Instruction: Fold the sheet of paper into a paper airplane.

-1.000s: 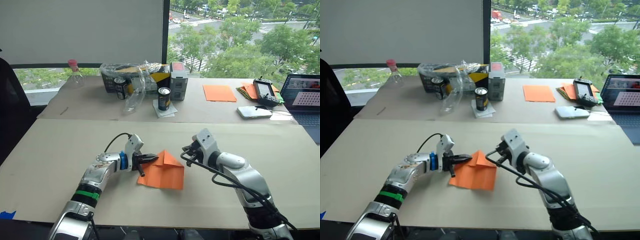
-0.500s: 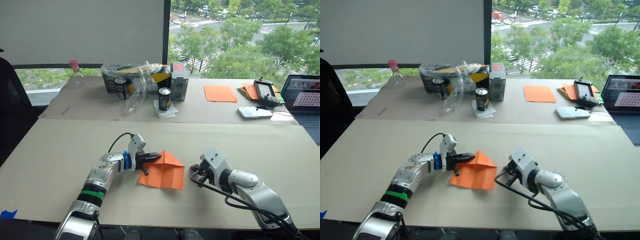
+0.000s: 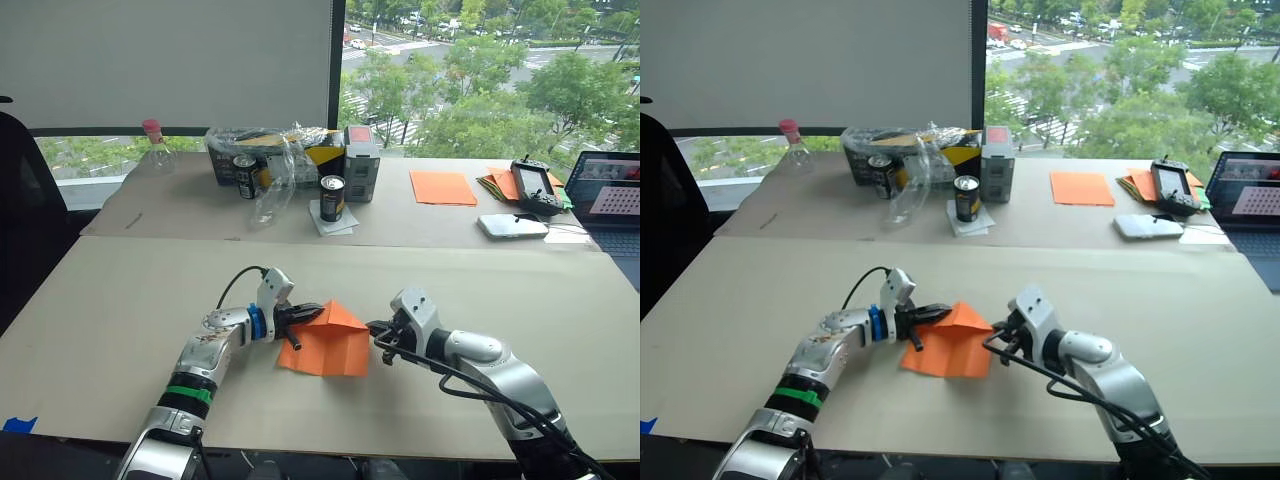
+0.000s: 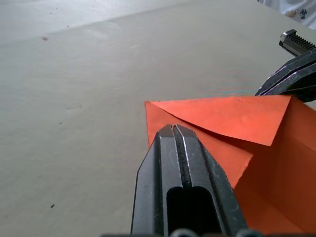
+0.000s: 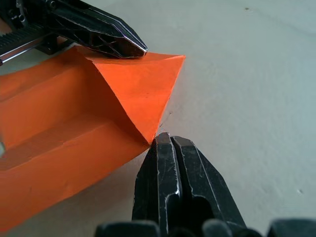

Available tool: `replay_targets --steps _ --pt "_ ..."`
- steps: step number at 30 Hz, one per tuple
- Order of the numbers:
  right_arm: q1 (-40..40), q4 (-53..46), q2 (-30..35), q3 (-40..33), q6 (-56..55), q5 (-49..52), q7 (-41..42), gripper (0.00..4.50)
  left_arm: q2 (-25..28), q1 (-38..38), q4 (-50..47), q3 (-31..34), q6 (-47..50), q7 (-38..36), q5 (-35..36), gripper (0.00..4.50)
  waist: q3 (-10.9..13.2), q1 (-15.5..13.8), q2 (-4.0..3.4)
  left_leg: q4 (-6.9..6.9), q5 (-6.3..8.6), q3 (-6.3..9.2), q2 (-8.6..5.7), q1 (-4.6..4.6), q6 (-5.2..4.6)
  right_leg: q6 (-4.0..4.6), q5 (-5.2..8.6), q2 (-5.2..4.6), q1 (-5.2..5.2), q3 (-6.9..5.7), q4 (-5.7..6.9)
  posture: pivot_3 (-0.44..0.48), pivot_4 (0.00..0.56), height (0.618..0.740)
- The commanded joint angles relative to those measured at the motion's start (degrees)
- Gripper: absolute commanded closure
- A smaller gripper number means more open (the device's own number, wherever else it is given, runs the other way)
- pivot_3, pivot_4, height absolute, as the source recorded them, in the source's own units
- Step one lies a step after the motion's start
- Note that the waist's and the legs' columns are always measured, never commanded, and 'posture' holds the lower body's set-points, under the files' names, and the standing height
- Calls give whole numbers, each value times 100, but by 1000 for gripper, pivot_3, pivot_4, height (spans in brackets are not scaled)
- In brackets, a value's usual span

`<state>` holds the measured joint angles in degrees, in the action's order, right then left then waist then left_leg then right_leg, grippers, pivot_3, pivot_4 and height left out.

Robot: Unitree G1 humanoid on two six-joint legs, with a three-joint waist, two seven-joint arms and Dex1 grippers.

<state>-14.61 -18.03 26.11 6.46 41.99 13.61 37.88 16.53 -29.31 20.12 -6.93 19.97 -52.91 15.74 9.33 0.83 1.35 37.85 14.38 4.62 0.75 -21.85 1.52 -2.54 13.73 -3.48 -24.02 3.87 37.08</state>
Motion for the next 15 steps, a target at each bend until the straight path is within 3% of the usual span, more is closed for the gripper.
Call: replay_targets --steps 1,10,12,15 --pt "-181 -178 -115 -200 -28 223 -94 4500 -130 -24 -127 -148 33 -14 -40 4491 0 0 0 0 0 1 0 0 0 0 0 0 0 0 1 0 150 720" --pt "-284 82 -184 -188 -5 88 -476 4500 -124 -29 -230 -461 223 -127 -168 4491 0 3 0 0 0 0 0 -5 0 0 0 0 -4 0 0 0 150 720" --pt "-253 57 9 -225 -26 -2 -500 4500 -64 -40 -177 -459 177 -118 -237 4491 0 -1 0 0 0 0 0 -5 0 0 0 0 -3 0 0 0 150 720" --pt "-91 -231 794 30 300 -70 -46 4500 42 -47 -159 -439 157 -166 -292 4491 0 -1 0 0 0 0 -2 -7 0 0 0 -2 -3 0 -2 0 150 720"
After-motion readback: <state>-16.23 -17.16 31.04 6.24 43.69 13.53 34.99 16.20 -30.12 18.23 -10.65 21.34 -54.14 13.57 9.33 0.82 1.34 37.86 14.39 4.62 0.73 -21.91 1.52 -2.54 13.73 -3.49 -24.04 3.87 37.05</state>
